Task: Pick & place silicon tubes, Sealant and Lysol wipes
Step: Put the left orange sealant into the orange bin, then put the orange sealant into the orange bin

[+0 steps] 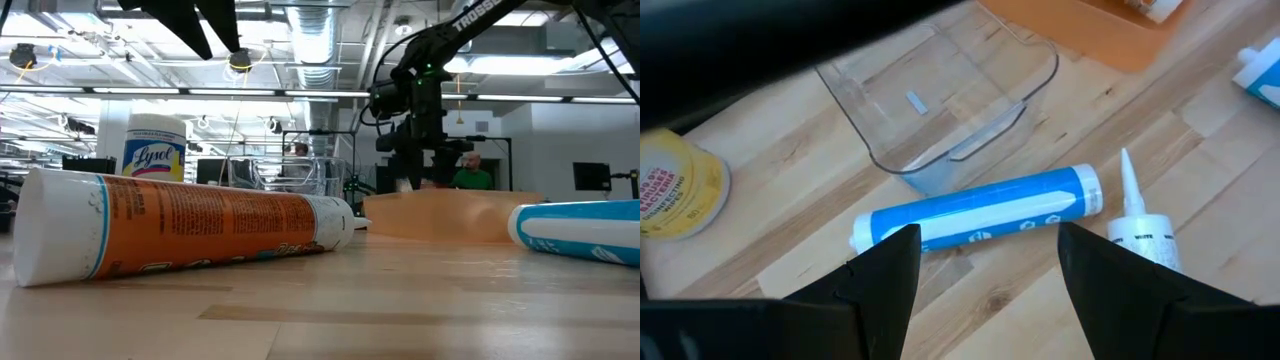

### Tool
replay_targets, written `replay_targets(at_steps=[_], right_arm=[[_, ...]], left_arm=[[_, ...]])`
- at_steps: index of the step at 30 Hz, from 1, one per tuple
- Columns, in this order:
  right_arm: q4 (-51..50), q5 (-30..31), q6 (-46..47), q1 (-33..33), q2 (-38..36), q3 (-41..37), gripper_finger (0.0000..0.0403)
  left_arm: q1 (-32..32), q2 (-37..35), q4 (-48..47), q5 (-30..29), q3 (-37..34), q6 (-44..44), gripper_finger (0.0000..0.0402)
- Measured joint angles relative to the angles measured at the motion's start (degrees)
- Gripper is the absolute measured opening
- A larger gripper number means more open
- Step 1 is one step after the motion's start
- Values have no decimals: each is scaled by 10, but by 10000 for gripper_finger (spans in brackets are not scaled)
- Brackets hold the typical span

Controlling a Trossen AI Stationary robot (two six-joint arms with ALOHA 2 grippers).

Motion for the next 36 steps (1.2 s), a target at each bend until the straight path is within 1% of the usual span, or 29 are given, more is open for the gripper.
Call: replay_targets(at_steps=[10, 16, 20, 25, 31, 36], right_arm=[[-28, -2, -21, 0, -3, 0, 256], [-39, -2, -31, 10, -42, 0, 255], [-35, -2, -58, 35, -104, 0, 255], [-8, 20, -115, 85, -211, 0, 255], [30, 26, -191, 164, -334, 0, 255], [38, 26, -228, 241, -414, 0, 255]], left_arm=[[0, 0, 0, 0, 0, 0, 229], [0, 0, 1, 1, 0, 2, 229], [-1, 0, 15, 11, 0, 4, 229], [-2, 0, 49, 53, 0, 36, 229], [-3, 6, 124, 69, 0, 70, 229], [-3, 6, 160, 87, 0, 77, 229]])
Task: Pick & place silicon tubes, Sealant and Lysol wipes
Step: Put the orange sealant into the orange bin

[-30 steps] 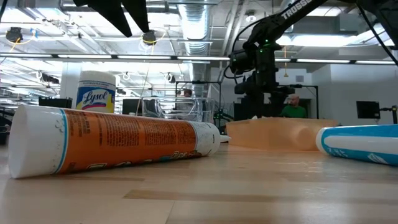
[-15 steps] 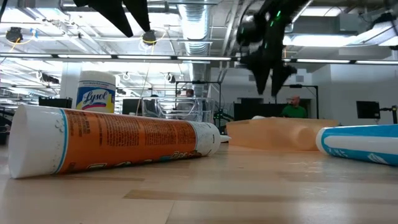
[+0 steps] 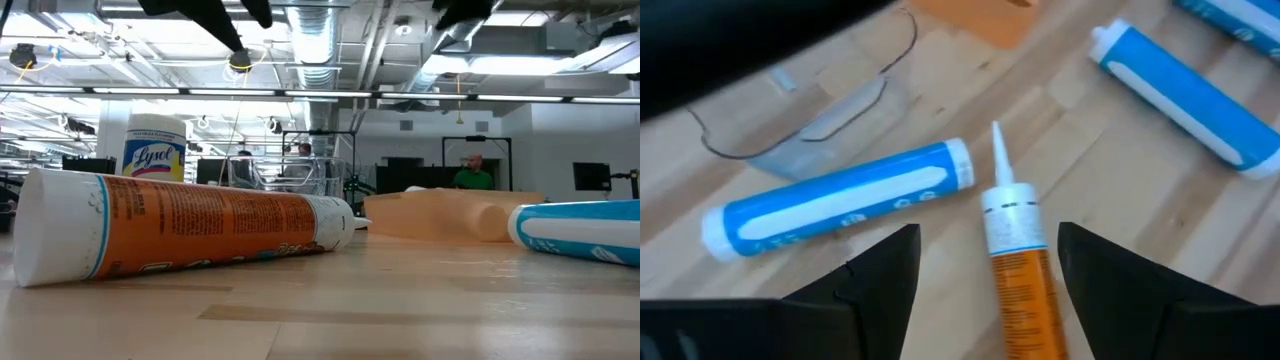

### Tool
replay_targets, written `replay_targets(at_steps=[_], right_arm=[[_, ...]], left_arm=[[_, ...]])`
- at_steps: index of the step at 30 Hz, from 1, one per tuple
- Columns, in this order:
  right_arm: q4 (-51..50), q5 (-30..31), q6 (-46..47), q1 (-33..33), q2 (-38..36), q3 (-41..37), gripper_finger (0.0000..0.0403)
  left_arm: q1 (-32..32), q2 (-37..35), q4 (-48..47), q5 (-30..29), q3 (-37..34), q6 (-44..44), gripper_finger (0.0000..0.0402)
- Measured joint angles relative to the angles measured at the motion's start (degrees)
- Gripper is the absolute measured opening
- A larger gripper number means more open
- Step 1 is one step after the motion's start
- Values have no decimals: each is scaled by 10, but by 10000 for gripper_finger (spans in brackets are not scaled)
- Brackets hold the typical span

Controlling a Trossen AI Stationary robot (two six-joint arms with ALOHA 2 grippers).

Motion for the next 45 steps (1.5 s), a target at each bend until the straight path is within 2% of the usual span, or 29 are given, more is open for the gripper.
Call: replay_targets(at_steps=[3, 6, 17, 23, 31, 39, 45], right_arm=[[3, 0, -1, 45, -39, -4, 255], [38, 0, 0, 88, -87, -43, 255], [247, 0, 91, 187, -307, -317, 255], [313, 1, 149, 213, -397, -411, 255], [358, 1, 136, 235, -446, -469, 255], [361, 0, 87, 253, -448, -476, 255], [361, 0, 86, 268, -448, -476, 255]], left_arm=[[0, 0, 12, 6, 0, 0, 229], [0, 5, 41, 22, -1, -1, 229], [-3, 77, 108, 117, -2, -15, 229], [-3, 76, 108, 170, -2, -2, 229], [-1, 106, 96, 214, -1, -1, 229], [18, 160, 101, 273, -2, -45, 229], [29, 179, 106, 278, -2, -65, 229]])
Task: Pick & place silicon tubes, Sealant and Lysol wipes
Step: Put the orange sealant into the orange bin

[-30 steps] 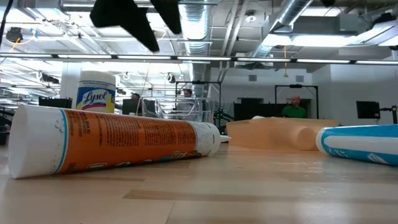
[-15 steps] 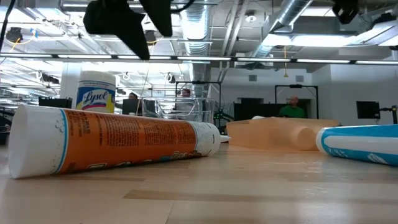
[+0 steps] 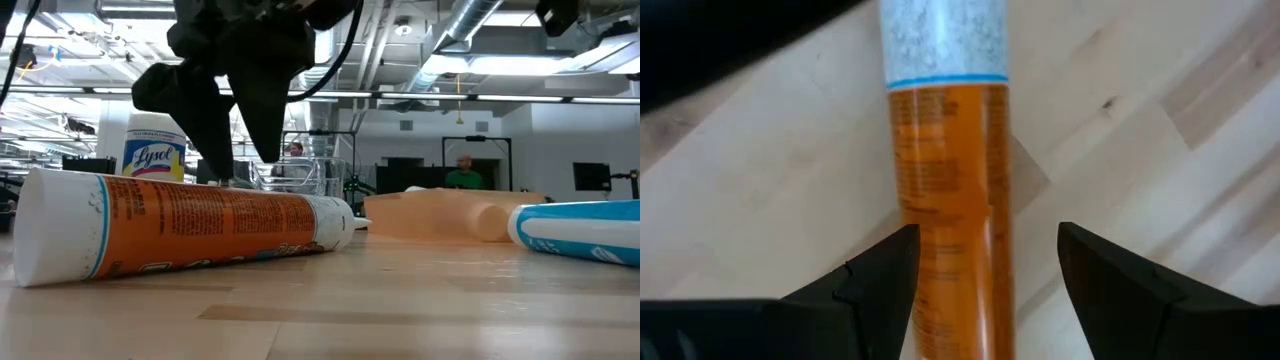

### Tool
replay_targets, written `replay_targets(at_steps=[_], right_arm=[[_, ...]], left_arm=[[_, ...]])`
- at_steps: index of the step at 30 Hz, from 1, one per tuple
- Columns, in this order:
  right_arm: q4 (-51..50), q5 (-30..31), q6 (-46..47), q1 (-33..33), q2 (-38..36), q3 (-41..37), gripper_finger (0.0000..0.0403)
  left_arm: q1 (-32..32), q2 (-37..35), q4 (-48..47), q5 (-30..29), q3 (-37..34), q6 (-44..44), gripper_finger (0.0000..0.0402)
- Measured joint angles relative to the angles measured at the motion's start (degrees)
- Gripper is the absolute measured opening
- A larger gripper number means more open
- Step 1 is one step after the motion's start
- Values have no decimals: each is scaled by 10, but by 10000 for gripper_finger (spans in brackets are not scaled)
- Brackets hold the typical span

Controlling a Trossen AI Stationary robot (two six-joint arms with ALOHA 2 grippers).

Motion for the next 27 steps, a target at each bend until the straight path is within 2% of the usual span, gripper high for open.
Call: replay_targets(at_steps=[27], right_arm=[[0, 0, 4, 6, 0, 0, 255]], left_arm=[[7, -3, -8, 2, 0, 0, 229]])
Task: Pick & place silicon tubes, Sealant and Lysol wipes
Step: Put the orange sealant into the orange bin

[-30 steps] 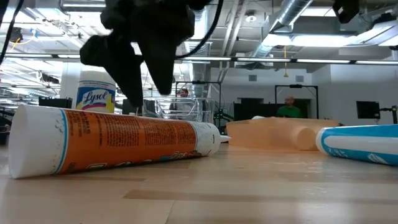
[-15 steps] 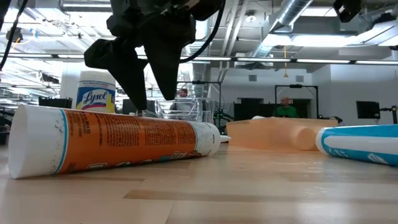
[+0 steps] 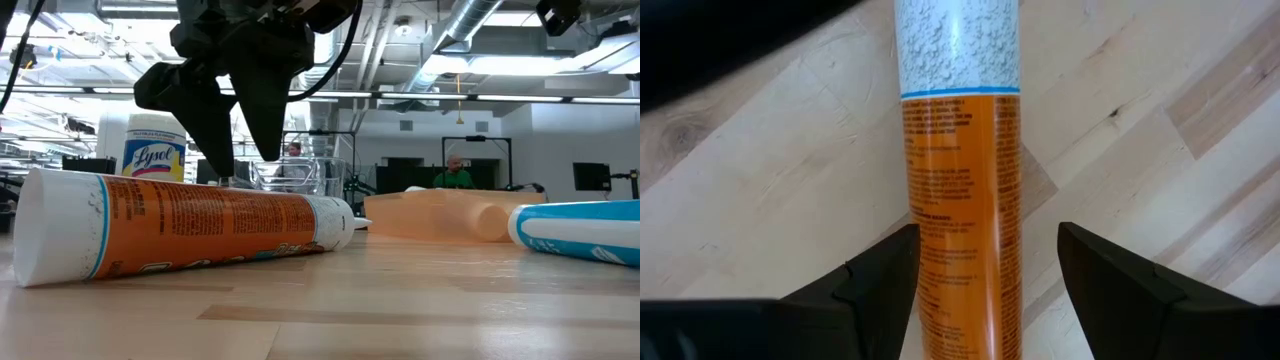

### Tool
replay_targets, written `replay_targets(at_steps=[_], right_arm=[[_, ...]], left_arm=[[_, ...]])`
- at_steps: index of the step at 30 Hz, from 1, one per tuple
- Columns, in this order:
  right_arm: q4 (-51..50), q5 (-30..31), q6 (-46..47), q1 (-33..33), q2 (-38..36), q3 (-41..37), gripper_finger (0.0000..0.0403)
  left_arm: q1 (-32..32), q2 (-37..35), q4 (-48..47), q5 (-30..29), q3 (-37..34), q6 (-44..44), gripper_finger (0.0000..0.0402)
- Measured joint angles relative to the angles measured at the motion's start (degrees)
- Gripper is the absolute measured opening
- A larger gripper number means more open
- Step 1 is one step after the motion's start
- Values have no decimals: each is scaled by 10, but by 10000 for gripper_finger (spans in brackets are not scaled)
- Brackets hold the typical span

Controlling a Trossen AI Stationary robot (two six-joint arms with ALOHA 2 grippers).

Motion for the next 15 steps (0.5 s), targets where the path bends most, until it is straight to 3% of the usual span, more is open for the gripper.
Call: replay_targets(at_steps=[7, 15], right_arm=[[0, 0, 0, 0, 0, 0, 255], [0, 0, 0, 0, 0, 0, 255]], left_arm=[[0, 0, 0, 0, 0, 1, 235], [0, 0, -8, 0, 0, 1, 287]])
